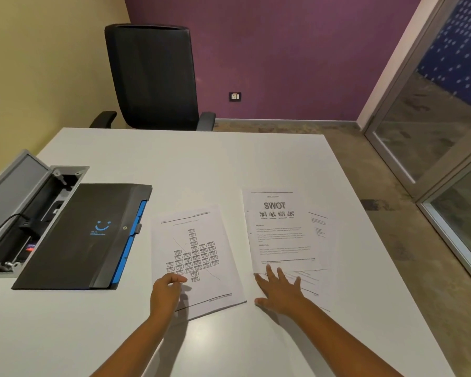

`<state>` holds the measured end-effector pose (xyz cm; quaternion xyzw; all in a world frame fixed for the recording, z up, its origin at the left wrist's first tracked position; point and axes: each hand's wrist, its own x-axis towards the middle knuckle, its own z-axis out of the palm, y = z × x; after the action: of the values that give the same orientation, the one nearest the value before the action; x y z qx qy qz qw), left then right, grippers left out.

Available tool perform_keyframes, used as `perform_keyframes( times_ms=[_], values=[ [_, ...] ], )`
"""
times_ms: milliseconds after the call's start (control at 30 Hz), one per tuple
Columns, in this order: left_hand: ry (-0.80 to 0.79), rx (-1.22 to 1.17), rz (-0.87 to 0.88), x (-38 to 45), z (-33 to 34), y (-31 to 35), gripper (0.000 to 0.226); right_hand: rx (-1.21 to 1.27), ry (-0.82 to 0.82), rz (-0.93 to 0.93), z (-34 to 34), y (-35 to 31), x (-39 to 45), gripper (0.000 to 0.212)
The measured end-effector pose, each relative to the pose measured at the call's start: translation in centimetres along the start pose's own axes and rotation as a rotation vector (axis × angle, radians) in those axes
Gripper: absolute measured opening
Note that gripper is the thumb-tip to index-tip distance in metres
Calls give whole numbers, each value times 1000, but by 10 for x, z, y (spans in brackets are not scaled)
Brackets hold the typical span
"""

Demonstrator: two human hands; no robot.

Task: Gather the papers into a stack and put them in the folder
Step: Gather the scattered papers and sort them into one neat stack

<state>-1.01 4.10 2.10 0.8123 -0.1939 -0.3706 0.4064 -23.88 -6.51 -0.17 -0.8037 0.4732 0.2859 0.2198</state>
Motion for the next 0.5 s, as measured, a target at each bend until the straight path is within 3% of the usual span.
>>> perform_keyframes(
  times_ms=[367, 500],
  values=[
    [-49, -68, -47, -5, 2, 3, 27, -22, 130, 19, 2, -13, -8, 67],
    [-158, -185, -109, -9, 2, 11, 19, -6, 283, -225, -10, -40, -21, 65]
  ],
)
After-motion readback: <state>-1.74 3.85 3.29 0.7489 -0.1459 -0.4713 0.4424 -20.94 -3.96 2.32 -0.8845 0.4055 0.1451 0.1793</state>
